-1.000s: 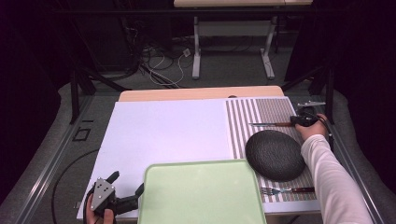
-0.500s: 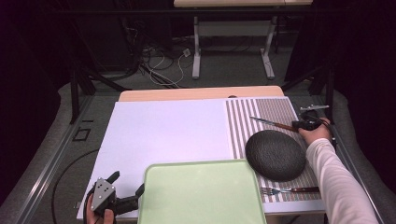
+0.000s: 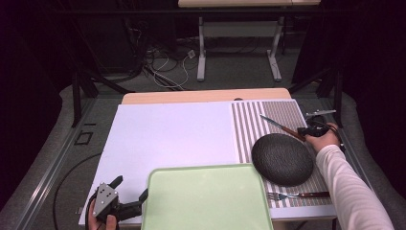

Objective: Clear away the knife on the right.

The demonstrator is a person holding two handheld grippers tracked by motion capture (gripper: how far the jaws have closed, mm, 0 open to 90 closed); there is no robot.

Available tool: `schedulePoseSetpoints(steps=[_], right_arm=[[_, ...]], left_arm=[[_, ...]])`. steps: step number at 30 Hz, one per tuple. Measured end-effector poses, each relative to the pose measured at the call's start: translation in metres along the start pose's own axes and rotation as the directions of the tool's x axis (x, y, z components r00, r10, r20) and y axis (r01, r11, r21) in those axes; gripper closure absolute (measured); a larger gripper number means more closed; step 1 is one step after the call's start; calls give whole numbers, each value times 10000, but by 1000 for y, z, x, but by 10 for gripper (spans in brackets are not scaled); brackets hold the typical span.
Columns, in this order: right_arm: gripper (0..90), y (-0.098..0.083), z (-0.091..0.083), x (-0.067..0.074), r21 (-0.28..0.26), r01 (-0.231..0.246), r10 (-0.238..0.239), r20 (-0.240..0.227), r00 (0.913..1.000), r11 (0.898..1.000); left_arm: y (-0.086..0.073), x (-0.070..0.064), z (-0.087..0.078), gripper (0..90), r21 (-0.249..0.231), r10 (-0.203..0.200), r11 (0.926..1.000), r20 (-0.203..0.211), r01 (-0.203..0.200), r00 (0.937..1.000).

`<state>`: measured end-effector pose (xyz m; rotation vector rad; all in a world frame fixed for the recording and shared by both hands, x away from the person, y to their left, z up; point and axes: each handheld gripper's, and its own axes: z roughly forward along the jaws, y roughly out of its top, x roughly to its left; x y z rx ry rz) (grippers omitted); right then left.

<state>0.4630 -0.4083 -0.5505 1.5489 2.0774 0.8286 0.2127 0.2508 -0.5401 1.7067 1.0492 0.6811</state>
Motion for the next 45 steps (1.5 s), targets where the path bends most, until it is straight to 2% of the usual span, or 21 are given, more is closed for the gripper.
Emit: schedulePoseSetpoints(steps=[7, 16, 23, 30, 32, 38, 39, 41, 43, 45], right_arm=[[900, -3, -2, 7, 95, 298, -296, -111, 9995, 9995], [900, -3, -2, 12, 214, 215, -204, -511, 9985, 9995], [900, -2, -3, 13, 255, 216, -203, -482, 9986, 9994], [870, 4, -14, 11, -194, -74, 59, -752, 9972, 9998], [860, 4, -16, 10, -174, -224, 209, -819, 9964, 9996], [830, 3, -20, 8, -151, -235, 221, -901, 9957, 9996], [821, 4, -21, 8, -73, -140, 133, -921, 9957, 9999], [801, 7, -23, 9, -21, 292, -292, -652, 9974, 9996], [747, 13, -27, 11, -248, 360, -377, -735, 9966, 9990], [695, 19, -30, 13, -391, 599, -623, -629, 9961, 9974]], left_arm=[[0, 0, -1, 5, -41, -87, 10000, 8, 87, 10000], [0, 0, -2, 5, -60, -86, 9999, 25, 86, 10000], [0, 0, -2, 5, -54, -69, 10000, 38, 70, 10000], [0, 1, -2, 5, -45, -121, 9999, 19, 121, 9999], [0, 0, -2, 5, -44, -119, 9999, 25, 119, 9999], [0, 0, -1, 5, -27, -110, 9999, 32, 110, 9999], [0, 0, -1, 5, -24, -119, 9999, 37, 119, 9999], [0, 1, -1, 5, -30, -130, 9999, 34, 130, 9999], [0, 1, -1, 5, -29, -132, 9999, 33, 132, 9999], [0, 1, -1, 5, -28, -134, 9999, 37, 134, 9999]])
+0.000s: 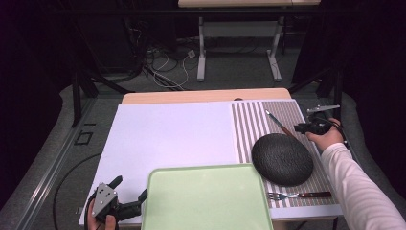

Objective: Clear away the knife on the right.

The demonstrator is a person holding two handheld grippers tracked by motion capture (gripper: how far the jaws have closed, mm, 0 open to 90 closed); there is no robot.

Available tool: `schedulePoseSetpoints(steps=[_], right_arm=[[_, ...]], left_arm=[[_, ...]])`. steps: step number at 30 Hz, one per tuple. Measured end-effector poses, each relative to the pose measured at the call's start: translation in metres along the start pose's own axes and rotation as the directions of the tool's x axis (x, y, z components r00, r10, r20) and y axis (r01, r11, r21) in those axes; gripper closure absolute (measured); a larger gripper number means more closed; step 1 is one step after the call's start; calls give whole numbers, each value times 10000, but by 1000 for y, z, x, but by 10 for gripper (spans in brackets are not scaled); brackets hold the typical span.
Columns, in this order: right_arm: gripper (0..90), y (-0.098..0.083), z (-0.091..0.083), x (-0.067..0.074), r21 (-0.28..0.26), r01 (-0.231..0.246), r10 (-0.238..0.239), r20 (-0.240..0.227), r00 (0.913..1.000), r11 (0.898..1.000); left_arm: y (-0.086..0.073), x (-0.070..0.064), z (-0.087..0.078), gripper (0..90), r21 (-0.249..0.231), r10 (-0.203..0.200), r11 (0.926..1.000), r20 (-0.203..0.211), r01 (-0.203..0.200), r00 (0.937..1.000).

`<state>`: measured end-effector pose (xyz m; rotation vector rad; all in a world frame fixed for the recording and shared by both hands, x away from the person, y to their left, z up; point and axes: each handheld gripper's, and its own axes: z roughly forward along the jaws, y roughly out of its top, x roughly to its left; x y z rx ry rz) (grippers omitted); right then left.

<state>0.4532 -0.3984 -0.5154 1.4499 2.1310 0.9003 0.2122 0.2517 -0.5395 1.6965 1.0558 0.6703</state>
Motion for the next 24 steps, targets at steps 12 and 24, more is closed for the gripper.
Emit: schedulePoseSetpoints(steps=[12, 24], right_arm=[[505, 17, 4, 4, -301, 309, -313, -129, 9994, 9991], [439, 17, 29, 13, 90, 800, -798, -285, 9964, 9968]], left_arm=[[0, 0, 0, 5, 0, 13, 10000, 36, -13, 10000], [0, 0, 0, 5, 29, 51, 10000, 53, -51, 10000]])
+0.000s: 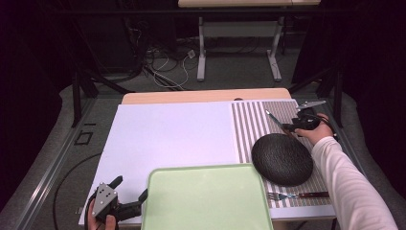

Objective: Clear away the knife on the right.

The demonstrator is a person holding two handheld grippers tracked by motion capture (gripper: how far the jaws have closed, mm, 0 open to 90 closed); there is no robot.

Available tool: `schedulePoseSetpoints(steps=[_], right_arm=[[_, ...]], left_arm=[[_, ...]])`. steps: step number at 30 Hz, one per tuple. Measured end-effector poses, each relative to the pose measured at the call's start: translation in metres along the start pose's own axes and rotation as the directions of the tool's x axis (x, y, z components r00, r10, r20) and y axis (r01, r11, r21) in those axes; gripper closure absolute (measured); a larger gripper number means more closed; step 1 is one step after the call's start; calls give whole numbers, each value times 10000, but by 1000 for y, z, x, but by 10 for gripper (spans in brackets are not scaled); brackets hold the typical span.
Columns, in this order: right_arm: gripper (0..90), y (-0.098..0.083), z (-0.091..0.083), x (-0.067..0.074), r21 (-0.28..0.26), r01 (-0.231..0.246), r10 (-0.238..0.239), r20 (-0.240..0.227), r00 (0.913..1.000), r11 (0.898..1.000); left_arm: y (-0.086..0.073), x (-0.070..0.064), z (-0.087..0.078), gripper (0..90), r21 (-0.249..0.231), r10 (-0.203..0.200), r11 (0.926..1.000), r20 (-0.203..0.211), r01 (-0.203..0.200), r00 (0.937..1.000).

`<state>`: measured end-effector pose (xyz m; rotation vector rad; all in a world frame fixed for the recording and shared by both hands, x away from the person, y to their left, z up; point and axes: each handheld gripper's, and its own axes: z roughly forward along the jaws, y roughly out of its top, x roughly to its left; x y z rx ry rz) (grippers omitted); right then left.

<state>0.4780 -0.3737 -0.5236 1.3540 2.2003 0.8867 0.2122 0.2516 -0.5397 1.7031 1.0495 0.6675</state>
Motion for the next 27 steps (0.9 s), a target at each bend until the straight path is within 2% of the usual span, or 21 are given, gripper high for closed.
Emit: schedulePoseSetpoints(steps=[5, 11, 17, 22, 27], right_arm=[[478, 0, 8, 4, 233, -35, 36, -1, 10000, 9997], [502, 0, 13, 5, 260, -131, 127, 142, 9998, 9996], [508, -3, 19, 5, 394, -465, 456, 232, 9987, 9981], [560, -9, 22, 2, 483, -596, 580, 333, 9978, 9971], [606, -12, 25, 0, 591, -781, 771, 192, 9968, 9952]], left_arm=[[0, 0, 0, 5, 10, 21, 10000, 15, -21, 10000], [0, 0, 0, 5, 29, 33, 10000, 36, -33, 10000], [0, 0, 0, 5, 53, 82, 10000, 32, -82, 10000], [0, 0, 1, 5, 60, 14, 10000, 57, -14, 10000], [0, 0, 1, 5, 75, 16, 10000, 42, -16, 10000]])
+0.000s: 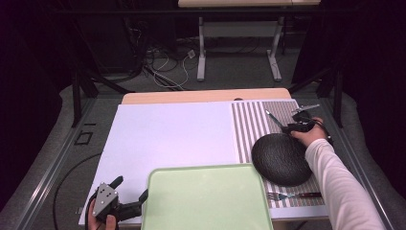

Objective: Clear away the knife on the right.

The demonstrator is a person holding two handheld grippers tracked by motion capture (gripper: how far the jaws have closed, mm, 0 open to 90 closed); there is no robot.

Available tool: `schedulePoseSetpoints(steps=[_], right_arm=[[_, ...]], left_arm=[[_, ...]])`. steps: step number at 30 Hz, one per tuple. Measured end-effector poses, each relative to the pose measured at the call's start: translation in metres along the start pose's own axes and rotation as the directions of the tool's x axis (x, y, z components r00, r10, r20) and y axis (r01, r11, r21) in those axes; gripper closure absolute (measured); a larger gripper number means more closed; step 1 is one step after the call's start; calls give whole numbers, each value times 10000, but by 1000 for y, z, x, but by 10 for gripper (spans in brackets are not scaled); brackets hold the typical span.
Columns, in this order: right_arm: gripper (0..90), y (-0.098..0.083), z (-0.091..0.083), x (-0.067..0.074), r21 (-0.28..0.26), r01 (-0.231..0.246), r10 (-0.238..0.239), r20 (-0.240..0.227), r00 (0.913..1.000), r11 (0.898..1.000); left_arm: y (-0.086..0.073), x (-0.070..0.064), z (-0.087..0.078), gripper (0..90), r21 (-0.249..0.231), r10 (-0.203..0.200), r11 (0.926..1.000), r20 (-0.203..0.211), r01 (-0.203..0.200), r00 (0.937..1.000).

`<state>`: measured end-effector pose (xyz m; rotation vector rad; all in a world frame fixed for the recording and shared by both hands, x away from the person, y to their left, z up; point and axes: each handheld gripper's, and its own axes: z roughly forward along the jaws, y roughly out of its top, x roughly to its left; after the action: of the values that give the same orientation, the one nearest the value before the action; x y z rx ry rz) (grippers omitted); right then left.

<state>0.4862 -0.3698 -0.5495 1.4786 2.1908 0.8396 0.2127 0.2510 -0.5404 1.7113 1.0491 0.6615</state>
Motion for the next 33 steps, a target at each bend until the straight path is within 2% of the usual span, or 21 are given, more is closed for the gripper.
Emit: schedulePoseSetpoints(steps=[6, 12, 14, 17, 30, 33], right_arm=[[682, 0, -1, 0, -4, 40, -40, -91, 10000, 10000], [758, 0, 0, 5, -16, 377, -377, 6, 9993, 9993], [764, -1, 0, 6, -34, 589, -589, 87, 9982, 9983], [767, -1, 0, 7, -44, 645, -645, 88, 9979, 9979], [772, -1, 0, 6, -107, 714, -714, -19, 9974, 9974], [772, -1, 0, 6, -199, 748, -745, 143, 9971, 9970]], left_arm=[[0, 0, 0, 5, -12, 16, 10000, 6, -16, 10000], [0, 0, 0, 5, -6, 91, 10000, 3, -91, 10000], [0, 0, 0, 5, -5, 92, 10000, 9, -92, 10000], [0, 0, 0, 5, -10, 93, 10000, 6, -93, 10000], [0, 0, 0, 5, -13, 94, 10000, 4, -94, 10000], [0, 0, -1, 5, -12, 93, 10000, 7, -93, 10000]])
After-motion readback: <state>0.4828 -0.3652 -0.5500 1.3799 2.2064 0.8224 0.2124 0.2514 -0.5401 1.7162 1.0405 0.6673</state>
